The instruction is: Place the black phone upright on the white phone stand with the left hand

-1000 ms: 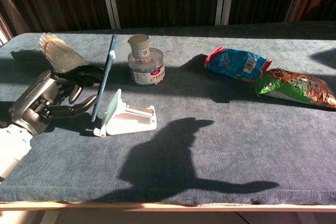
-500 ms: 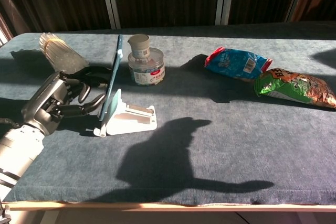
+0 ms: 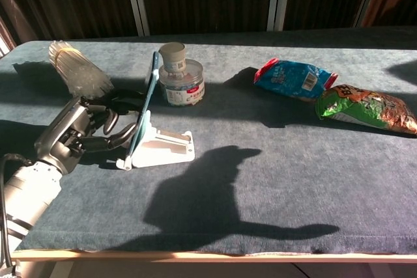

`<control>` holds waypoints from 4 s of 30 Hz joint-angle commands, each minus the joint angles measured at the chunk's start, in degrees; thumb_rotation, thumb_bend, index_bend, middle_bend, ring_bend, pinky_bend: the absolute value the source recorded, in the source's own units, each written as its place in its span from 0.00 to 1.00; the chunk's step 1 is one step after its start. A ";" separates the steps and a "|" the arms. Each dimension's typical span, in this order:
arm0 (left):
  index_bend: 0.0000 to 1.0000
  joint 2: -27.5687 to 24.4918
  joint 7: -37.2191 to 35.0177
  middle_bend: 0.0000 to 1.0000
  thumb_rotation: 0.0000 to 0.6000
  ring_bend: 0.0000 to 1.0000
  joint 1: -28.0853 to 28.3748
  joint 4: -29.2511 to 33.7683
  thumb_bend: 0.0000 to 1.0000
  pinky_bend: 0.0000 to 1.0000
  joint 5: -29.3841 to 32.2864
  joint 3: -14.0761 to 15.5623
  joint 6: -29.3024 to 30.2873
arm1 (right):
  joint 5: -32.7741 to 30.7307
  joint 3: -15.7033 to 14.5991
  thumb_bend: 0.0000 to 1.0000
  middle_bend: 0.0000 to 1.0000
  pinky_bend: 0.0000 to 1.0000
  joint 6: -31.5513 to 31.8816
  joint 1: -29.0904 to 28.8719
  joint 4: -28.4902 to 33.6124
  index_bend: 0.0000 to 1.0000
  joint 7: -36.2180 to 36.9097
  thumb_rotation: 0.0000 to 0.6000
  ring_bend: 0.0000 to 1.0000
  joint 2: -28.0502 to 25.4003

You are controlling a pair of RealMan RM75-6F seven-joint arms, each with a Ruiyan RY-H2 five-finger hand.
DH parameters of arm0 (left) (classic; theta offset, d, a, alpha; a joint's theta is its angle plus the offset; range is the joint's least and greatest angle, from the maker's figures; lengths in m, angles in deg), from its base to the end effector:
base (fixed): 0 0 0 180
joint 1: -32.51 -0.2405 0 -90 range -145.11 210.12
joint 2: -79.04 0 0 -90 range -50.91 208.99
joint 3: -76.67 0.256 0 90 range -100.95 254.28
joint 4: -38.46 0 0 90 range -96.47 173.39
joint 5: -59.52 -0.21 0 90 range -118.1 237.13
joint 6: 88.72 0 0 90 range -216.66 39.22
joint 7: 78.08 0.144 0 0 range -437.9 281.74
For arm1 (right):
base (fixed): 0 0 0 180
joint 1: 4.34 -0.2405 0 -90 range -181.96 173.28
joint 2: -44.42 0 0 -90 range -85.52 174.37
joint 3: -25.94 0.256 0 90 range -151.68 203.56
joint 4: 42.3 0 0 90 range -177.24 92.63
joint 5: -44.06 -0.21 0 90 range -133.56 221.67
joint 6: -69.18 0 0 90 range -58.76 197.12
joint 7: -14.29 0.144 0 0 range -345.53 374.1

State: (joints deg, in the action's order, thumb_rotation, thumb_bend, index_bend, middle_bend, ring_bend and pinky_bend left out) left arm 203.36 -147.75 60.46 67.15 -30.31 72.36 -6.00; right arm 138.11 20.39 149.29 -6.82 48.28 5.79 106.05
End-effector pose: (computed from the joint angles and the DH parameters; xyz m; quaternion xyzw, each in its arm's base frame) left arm -0.2135 0.2838 -0.0979 -0.4119 -0.5961 -0.6727 0.1500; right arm -0.3264 -0.1324 0.1387 0.7082 -0.3635 0.2642 0.5446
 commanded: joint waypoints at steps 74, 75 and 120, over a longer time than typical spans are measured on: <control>0.35 -11.63 3.43 0.52 1.00 0.24 2.81 14.83 0.40 0.02 -3.28 -0.46 13.43 | 0.51 -0.12 0.11 0.00 0.00 0.13 0.21 -0.17 0.00 0.03 1.00 0.00 0.04; 0.32 -12.80 5.07 0.52 1.00 0.22 3.46 17.05 0.39 0.01 -3.53 -0.50 12.54 | 0.47 -0.12 0.11 0.00 0.00 0.02 0.17 -0.16 0.00 -0.02 1.00 0.00 0.05; 0.13 -23.93 33.95 0.24 0.70 0.00 12.24 36.46 0.30 0.00 0.82 -1.47 -13.37 | 0.55 -0.07 0.11 0.00 0.00 0.50 0.21 -0.32 0.00 1.56 1.00 0.00 -0.66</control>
State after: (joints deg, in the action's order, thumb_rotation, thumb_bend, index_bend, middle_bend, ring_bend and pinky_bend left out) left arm 179.30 -114.07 72.55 103.86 -29.67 70.86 -19.07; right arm 138.66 20.32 149.80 -6.60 47.96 7.35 105.39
